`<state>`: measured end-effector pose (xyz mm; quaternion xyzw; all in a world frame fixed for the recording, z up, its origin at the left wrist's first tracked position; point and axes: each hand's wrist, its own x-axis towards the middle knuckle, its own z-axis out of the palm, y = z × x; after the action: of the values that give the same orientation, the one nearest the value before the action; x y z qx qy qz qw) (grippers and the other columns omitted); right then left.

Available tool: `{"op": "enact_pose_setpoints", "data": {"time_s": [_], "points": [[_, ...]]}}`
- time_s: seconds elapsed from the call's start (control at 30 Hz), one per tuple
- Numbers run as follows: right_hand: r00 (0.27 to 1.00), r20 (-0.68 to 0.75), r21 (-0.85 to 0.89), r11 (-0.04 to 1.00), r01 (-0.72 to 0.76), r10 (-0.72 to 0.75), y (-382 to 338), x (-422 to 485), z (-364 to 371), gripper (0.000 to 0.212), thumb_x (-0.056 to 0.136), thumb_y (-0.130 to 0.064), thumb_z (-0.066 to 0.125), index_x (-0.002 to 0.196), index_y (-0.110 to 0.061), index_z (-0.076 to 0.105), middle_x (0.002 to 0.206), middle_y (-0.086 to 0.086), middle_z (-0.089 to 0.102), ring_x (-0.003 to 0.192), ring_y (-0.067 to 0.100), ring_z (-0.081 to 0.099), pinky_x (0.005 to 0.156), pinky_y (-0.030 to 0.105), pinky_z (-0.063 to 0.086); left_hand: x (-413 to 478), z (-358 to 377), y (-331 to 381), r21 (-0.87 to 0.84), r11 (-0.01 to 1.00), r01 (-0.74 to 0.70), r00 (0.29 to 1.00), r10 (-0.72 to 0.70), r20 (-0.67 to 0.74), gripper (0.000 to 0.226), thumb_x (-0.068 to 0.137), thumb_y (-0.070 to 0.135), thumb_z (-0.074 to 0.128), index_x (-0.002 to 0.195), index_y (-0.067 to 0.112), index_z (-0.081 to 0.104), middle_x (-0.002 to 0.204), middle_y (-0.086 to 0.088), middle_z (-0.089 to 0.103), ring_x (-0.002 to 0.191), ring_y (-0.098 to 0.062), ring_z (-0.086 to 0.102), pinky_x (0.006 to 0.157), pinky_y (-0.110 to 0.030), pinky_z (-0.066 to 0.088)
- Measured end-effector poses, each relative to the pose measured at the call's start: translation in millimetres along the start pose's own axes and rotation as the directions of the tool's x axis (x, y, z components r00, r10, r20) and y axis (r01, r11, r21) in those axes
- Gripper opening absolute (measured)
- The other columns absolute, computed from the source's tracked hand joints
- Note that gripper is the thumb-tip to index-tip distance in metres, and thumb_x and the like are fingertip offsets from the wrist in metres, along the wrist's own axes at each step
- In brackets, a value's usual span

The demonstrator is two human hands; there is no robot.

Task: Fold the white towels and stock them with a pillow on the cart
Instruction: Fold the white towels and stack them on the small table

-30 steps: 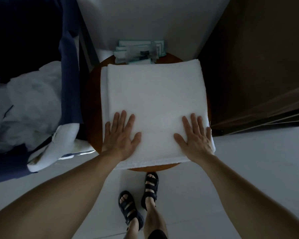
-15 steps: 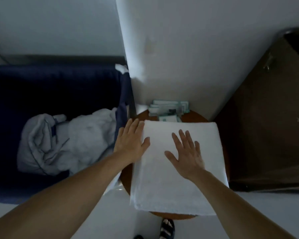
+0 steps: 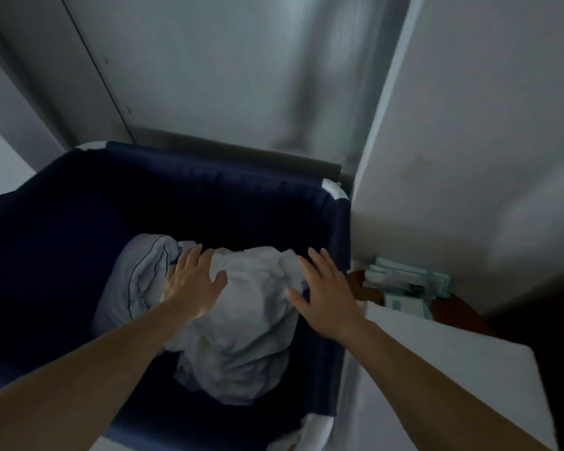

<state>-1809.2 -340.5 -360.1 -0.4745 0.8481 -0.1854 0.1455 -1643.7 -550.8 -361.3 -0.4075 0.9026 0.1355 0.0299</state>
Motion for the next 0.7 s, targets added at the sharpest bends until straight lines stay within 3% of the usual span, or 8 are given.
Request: {"op": "enact_pose_setpoints", "data": {"time_s": [0.13, 0.3, 0.53, 0.6, 0.63, 0.7], "points": [[0.978, 0.176, -0.020, 0.993, -0.115, 0.116, -14, 80, 66, 0.083, 0.094, -0.062, 0.047, 0.159, -0.024, 0.010, 0.167, 0.000, -0.003, 0.153, 0.022, -0.008, 0.122, 0.048, 0.015, 72, 29, -52, -0.018, 1.000, -0.008, 0.995, 0.010, 0.095, 0.066, 0.101, 0.053, 0.032, 0.156, 0.018, 0.020, 0.164, -0.005, 0.016, 0.152, -0.024, 0.009, 0.122, -0.046, 0.017], [0.855, 0.419, -0.037, 0.947, -0.320, 0.306, 3, 163, 164, 0.097, 0.090, -0.065, 0.054, 0.159, -0.027, -0.003, 0.167, 0.001, -0.010, 0.152, 0.026, -0.010, 0.123, 0.050, 0.010, 152, 92, -106, 0.000, 0.998, -0.055, 0.979, 0.054, 0.195, 0.066, 0.101, 0.052, 0.036, 0.156, 0.018, 0.021, 0.165, -0.006, 0.015, 0.151, -0.026, 0.011, 0.121, -0.047, 0.018], [0.755, 0.484, 0.041, 0.851, -0.524, 0.442, 38, 216, 277, 0.120, 0.081, -0.062, 0.071, 0.157, -0.026, -0.014, 0.165, 0.004, -0.014, 0.152, 0.033, -0.007, 0.123, 0.049, 0.008, 205, 184, -145, -0.112, 0.989, -0.096, 0.941, 0.127, 0.314, 0.069, 0.101, 0.051, 0.039, 0.158, 0.018, 0.019, 0.165, -0.008, 0.014, 0.152, -0.025, 0.009, 0.121, -0.046, 0.012], [0.718, 0.498, 0.030, 0.818, -0.575, 0.486, 41, 214, 298, 0.118, 0.079, -0.057, 0.075, 0.159, -0.021, -0.003, 0.165, 0.008, -0.007, 0.151, 0.035, 0.002, 0.122, 0.048, 0.015, 204, 200, -151, -0.132, 0.986, -0.099, 0.925, 0.140, 0.355, 0.069, 0.101, 0.051, 0.039, 0.158, 0.018, 0.018, 0.165, -0.007, 0.013, 0.152, -0.024, 0.008, 0.122, -0.045, 0.011], [0.726, 0.474, 0.006, 0.822, -0.569, 0.499, 40, 211, 307, 0.106, 0.082, -0.051, 0.076, 0.158, -0.015, 0.011, 0.163, 0.012, 0.003, 0.149, 0.036, 0.010, 0.120, 0.046, 0.022, 202, 206, -153, -0.140, 0.985, -0.101, 0.915, 0.147, 0.375, 0.069, 0.101, 0.052, 0.038, 0.158, 0.018, 0.017, 0.166, -0.008, 0.013, 0.152, -0.024, 0.008, 0.122, -0.045, 0.011], [0.808, 0.328, 0.017, 0.852, -0.523, 0.490, 40, 202, 322, 0.057, 0.089, -0.028, 0.071, 0.136, -0.005, 0.047, 0.149, 0.019, 0.030, 0.135, 0.038, 0.035, 0.106, 0.041, 0.038, 196, 212, -156, -0.159, 0.983, -0.096, 0.897, 0.155, 0.415, 0.072, 0.100, 0.056, 0.035, 0.158, 0.016, 0.017, 0.165, -0.009, 0.013, 0.152, -0.025, 0.009, 0.123, -0.044, 0.012]]}}
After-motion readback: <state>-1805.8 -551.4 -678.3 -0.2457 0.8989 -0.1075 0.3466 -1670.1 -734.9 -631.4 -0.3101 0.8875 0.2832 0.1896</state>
